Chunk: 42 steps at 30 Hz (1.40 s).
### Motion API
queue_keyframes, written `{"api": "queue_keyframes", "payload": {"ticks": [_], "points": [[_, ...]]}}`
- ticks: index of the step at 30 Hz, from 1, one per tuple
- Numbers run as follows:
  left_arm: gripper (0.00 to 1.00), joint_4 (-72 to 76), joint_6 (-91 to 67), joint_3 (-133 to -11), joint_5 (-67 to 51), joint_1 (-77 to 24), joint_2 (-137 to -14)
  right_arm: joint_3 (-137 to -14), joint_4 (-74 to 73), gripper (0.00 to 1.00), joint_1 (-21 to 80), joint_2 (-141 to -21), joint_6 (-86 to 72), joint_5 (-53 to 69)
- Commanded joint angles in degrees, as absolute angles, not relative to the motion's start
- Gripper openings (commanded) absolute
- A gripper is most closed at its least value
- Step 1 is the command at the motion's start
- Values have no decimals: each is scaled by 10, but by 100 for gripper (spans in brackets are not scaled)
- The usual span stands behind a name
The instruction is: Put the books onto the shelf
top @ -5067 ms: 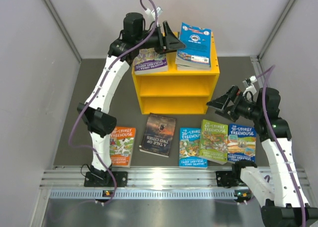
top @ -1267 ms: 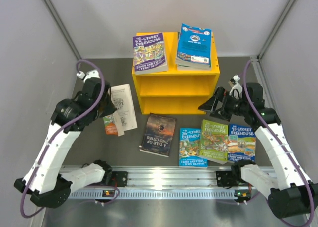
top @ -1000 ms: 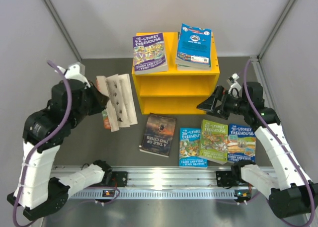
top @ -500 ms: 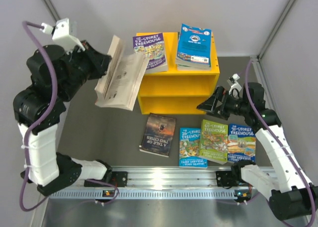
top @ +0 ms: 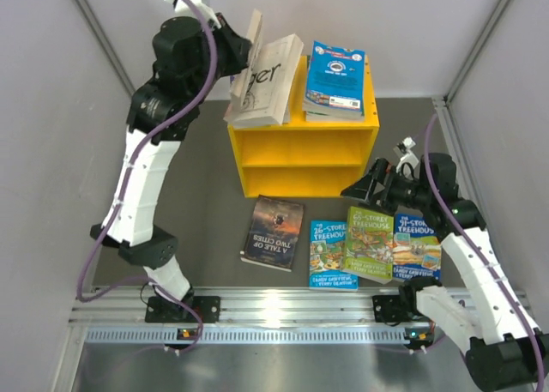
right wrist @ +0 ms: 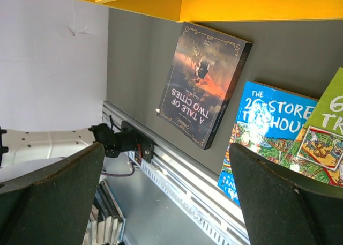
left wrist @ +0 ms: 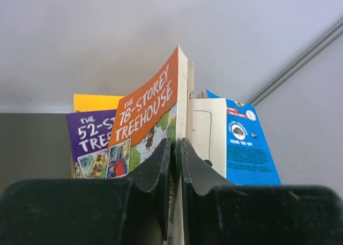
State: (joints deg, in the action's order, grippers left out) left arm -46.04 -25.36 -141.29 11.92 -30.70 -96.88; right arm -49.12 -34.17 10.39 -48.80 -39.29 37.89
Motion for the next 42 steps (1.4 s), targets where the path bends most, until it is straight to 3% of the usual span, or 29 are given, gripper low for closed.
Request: {"api": "queue_keyframes", "payload": {"ticks": [1,18,31,35,36,38,39,42], "points": [[0,-342,-261,-1435,155,-307,-976,-491,-334,100,112,-467,-396,367],[0,-289,-234,-1394,275,-353,-1018,-490,-353,100,111,-453,-388,352],[0,-293,-160,-1393,446,-406,-1056,-494,-370,100,110,-451,-368,349],[23,-290,-162,-1386,436,-408,-1056,-498,-374,100,109,-454,-362,350],[41,-284,-164,-1384,432,-409,-1054,-500,-375,100,108,-456,-361,350],[56,-277,-168,-1378,421,-408,-1052,-503,-377,100,107,-459,-359,351],[68,-276,-172,-1379,419,-408,-1050,-506,-378,100,107,-461,-355,351],[80,-272,-178,-1378,403,-410,-1047,-509,-381,100,106,-462,-352,351]]}}
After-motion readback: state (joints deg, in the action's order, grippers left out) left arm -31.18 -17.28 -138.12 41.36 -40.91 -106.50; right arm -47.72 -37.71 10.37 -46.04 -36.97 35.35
